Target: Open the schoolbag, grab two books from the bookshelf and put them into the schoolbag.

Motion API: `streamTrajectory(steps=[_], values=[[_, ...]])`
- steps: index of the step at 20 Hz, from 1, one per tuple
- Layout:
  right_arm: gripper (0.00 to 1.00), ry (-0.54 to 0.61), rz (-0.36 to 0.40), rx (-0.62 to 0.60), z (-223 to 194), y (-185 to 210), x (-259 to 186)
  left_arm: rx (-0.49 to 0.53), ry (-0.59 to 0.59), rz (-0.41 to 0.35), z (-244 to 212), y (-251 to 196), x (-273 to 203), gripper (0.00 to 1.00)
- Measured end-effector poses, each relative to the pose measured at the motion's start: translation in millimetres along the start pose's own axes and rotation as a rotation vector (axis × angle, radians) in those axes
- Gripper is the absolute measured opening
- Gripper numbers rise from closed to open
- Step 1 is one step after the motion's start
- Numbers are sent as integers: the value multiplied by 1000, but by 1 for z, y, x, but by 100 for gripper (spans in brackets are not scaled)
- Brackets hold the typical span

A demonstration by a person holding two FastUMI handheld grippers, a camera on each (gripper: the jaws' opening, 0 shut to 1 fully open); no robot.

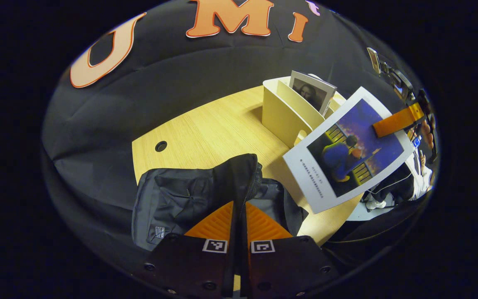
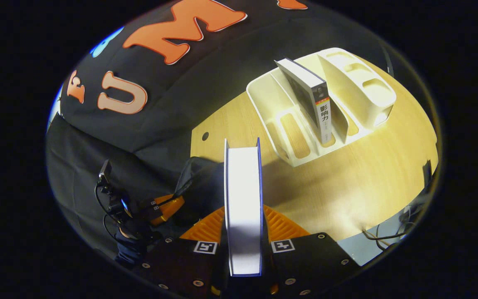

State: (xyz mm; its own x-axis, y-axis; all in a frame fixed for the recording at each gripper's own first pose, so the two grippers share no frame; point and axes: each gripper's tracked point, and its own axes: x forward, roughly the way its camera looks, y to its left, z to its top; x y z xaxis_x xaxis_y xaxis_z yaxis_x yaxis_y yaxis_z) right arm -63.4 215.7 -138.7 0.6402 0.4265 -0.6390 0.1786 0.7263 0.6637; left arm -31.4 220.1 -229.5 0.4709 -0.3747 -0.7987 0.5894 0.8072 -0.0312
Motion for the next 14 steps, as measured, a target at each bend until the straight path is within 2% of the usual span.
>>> streamTrajectory(steps=[6,12,14], values=[[32,3,168,82,-15,30,42,-13,-41,13,15,0,-9,7],[32,23,251,123,-39,50,98,-6,-57,28,26,-5,-17,7],[32,18,257,131,-44,54,118,-4,-60,33,28,-9,-20,7]])
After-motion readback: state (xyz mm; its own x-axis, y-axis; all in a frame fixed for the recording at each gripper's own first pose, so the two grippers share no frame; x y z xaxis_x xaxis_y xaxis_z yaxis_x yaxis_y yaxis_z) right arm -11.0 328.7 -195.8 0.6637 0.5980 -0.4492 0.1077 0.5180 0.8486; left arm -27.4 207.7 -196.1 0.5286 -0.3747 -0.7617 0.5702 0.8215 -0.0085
